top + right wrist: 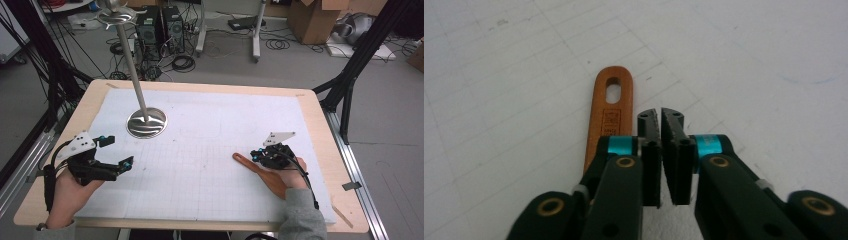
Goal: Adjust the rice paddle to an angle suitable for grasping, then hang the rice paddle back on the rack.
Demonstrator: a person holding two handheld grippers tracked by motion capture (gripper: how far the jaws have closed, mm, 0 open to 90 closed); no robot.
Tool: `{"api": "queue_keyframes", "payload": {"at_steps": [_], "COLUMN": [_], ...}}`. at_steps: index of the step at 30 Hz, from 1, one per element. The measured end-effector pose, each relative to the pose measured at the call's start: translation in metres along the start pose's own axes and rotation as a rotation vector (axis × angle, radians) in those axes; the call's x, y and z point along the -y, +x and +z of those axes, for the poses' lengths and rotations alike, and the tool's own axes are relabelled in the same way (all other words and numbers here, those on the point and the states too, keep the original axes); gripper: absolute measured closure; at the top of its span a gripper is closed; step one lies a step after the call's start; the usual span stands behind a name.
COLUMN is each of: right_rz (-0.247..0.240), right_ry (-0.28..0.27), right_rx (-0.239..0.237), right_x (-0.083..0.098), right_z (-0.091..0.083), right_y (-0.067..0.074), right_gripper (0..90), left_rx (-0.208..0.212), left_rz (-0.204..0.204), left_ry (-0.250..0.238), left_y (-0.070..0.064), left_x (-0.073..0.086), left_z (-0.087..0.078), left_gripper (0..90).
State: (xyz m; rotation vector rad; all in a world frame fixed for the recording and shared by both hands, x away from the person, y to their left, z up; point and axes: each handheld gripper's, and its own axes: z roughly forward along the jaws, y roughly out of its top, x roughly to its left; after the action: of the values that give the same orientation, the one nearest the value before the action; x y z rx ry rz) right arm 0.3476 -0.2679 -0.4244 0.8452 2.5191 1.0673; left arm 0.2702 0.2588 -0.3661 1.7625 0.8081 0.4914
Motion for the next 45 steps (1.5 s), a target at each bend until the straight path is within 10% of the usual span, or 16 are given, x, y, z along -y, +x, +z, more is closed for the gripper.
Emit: {"api": "queue_keyframes", "payload": {"at_steps": [23, 45], "right_rz": [0.016, -0.021], "right_ry": [-0.081, -0.048], "right_rx": [0.026, 0.013], "right_x": [-0.017, -0.024], "right_z": [-0.041, -0.047], "right_y": [0.008, 0.013], "right_gripper": [14.0, 13.7], "left_rx": [0.016, 0.014], "left_rz": [-0.007, -0.008], "left_ry": [0.002, 0.011], "left_y": [0.001, 0.0], "left_x": [0.002, 0.004], "left_z": [0.0, 0.002], "left_gripper": [2.2, 2.2]}}
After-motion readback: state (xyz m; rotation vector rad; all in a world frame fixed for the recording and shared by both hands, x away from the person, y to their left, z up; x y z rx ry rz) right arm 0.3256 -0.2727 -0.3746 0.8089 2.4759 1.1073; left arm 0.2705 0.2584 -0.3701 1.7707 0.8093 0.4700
